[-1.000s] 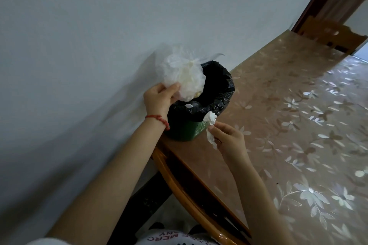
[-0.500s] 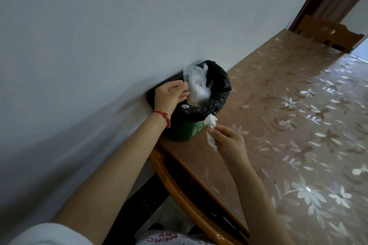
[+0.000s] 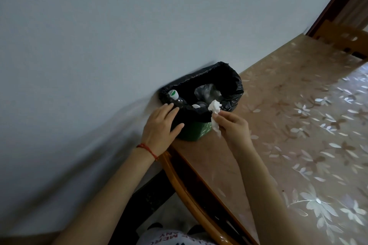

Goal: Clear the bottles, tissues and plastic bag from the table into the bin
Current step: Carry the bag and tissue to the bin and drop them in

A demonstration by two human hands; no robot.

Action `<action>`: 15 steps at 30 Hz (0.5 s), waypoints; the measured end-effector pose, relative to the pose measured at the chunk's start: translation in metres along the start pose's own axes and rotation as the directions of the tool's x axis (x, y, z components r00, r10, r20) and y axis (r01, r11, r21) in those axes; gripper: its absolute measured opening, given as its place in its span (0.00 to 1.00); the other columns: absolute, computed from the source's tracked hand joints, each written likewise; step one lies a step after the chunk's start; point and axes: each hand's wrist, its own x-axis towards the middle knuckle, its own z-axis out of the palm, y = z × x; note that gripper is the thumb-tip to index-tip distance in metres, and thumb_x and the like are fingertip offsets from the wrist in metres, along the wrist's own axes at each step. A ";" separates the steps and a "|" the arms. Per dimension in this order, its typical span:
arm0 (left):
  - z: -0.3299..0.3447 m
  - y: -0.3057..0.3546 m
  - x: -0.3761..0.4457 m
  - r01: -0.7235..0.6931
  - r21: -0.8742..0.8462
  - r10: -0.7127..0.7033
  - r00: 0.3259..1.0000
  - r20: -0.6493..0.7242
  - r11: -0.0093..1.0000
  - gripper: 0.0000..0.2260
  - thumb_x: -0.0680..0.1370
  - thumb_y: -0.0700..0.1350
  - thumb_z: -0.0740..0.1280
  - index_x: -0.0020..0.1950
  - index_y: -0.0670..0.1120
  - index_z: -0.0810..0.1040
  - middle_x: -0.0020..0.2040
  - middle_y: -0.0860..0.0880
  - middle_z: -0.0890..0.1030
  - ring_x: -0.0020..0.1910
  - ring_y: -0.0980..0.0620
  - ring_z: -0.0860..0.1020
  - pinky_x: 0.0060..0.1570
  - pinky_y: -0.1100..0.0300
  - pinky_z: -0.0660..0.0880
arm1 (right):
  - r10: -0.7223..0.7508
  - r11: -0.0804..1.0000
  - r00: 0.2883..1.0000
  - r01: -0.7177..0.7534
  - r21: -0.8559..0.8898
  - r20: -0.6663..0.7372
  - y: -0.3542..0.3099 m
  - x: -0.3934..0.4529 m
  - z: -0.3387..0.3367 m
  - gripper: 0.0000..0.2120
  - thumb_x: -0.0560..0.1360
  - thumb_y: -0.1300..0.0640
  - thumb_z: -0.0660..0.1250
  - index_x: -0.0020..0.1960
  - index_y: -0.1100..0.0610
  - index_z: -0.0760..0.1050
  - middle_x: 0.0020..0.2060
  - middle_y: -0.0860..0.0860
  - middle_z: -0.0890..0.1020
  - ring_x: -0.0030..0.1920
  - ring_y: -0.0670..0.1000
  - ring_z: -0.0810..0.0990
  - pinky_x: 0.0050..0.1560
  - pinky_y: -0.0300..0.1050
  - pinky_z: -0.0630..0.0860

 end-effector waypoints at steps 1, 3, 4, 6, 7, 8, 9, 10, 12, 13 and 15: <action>-0.001 0.000 -0.003 -0.004 0.020 0.004 1.000 0.002 1.000 0.21 0.73 0.46 0.69 0.61 0.36 0.74 0.60 0.36 0.77 0.60 0.37 0.74 0.60 0.43 0.71 | -0.013 1.000 1.000 0.013 -0.005 0.000 -0.005 0.005 0.002 0.02 0.70 0.62 0.70 0.42 0.57 0.82 0.29 0.51 0.80 0.30 0.47 0.75 0.34 0.37 0.73; -0.001 -0.001 -0.007 -0.011 0.053 0.010 1.000 0.005 0.999 0.21 0.72 0.46 0.70 0.60 0.36 0.74 0.59 0.36 0.78 0.59 0.37 0.75 0.59 0.44 0.72 | -0.036 0.999 0.999 0.035 -0.036 -0.006 -0.014 0.016 0.008 0.03 0.70 0.62 0.71 0.40 0.55 0.82 0.29 0.50 0.80 0.30 0.46 0.75 0.34 0.36 0.73; 0.000 -0.002 -0.009 -0.016 0.064 0.016 1.000 0.001 0.998 0.21 0.72 0.46 0.70 0.60 0.36 0.74 0.59 0.36 0.78 0.59 0.37 0.75 0.58 0.44 0.72 | -0.052 0.997 0.999 0.052 -0.062 -0.008 -0.019 0.022 0.010 0.04 0.70 0.62 0.71 0.39 0.55 0.82 0.27 0.49 0.79 0.28 0.45 0.75 0.32 0.35 0.72; -0.001 -0.001 -0.012 -0.021 0.088 0.021 1.000 0.010 0.996 0.21 0.73 0.47 0.70 0.60 0.36 0.74 0.59 0.36 0.78 0.59 0.37 0.75 0.59 0.45 0.71 | -0.077 0.991 0.997 0.075 -0.115 -0.015 -0.028 0.034 0.016 0.05 0.70 0.60 0.71 0.36 0.54 0.81 0.22 0.44 0.77 0.23 0.42 0.72 0.27 0.33 0.69; -0.002 -0.001 -0.013 -0.021 0.092 0.019 1.000 0.019 0.996 0.21 0.73 0.47 0.69 0.61 0.36 0.74 0.59 0.36 0.78 0.59 0.37 0.75 0.59 0.45 0.71 | -0.089 0.987 0.996 0.085 -0.135 -0.027 -0.033 0.040 0.019 0.05 0.70 0.60 0.71 0.36 0.54 0.80 0.20 0.43 0.76 0.22 0.41 0.71 0.26 0.32 0.69; -0.001 -0.002 -0.014 -0.025 0.096 0.024 1.000 0.010 0.995 0.21 0.73 0.47 0.69 0.61 0.36 0.74 0.59 0.36 0.77 0.59 0.37 0.75 0.60 0.45 0.70 | -0.106 0.983 0.993 0.098 -0.152 -0.043 -0.036 0.045 0.023 0.05 0.70 0.60 0.71 0.36 0.53 0.80 0.19 0.43 0.76 0.22 0.40 0.71 0.26 0.32 0.69; -0.002 0.000 -0.015 -0.021 0.093 0.019 0.999 0.025 0.995 0.21 0.73 0.47 0.68 0.61 0.36 0.74 0.60 0.36 0.77 0.60 0.37 0.75 0.61 0.45 0.70 | -0.114 0.981 0.992 0.102 -0.166 -0.061 -0.037 0.051 0.025 0.05 0.70 0.60 0.71 0.36 0.53 0.81 0.20 0.43 0.76 0.22 0.41 0.72 0.27 0.33 0.70; -0.002 0.000 -0.016 -0.024 0.094 0.022 0.999 0.025 0.995 0.21 0.74 0.47 0.68 0.62 0.36 0.73 0.61 0.36 0.76 0.61 0.38 0.74 0.62 0.45 0.69 | -0.115 0.980 0.991 0.100 -0.173 -0.075 -0.037 0.057 0.027 0.05 0.70 0.60 0.71 0.36 0.55 0.81 0.21 0.45 0.76 0.23 0.42 0.72 0.29 0.35 0.71; -0.001 0.000 -0.017 -0.011 0.081 0.009 0.999 0.036 0.997 0.21 0.75 0.48 0.66 0.63 0.37 0.72 0.62 0.36 0.75 0.62 0.38 0.73 0.63 0.46 0.67 | -0.115 0.978 0.989 0.097 -0.184 -0.089 -0.036 0.066 0.031 0.05 0.70 0.59 0.71 0.40 0.61 0.81 0.25 0.50 0.77 0.26 0.46 0.73 0.33 0.39 0.74; -0.003 0.001 -0.017 -0.004 0.071 0.001 0.999 0.043 0.997 0.21 0.75 0.48 0.66 0.64 0.37 0.72 0.63 0.36 0.75 0.63 0.39 0.72 0.64 0.46 0.66 | -0.106 0.978 0.990 0.086 -0.192 -0.092 -0.037 0.068 0.033 0.08 0.70 0.58 0.71 0.45 0.64 0.81 0.29 0.52 0.78 0.29 0.48 0.74 0.37 0.41 0.75; -0.004 0.002 -0.018 -0.007 0.060 0.005 0.999 0.037 0.998 0.21 0.76 0.48 0.65 0.64 0.37 0.71 0.63 0.37 0.74 0.64 0.39 0.71 0.65 0.46 0.65 | -0.092 0.979 0.991 0.071 -0.193 -0.102 -0.037 0.071 0.034 0.15 0.70 0.56 0.72 0.53 0.64 0.79 0.40 0.55 0.82 0.40 0.50 0.80 0.49 0.44 0.78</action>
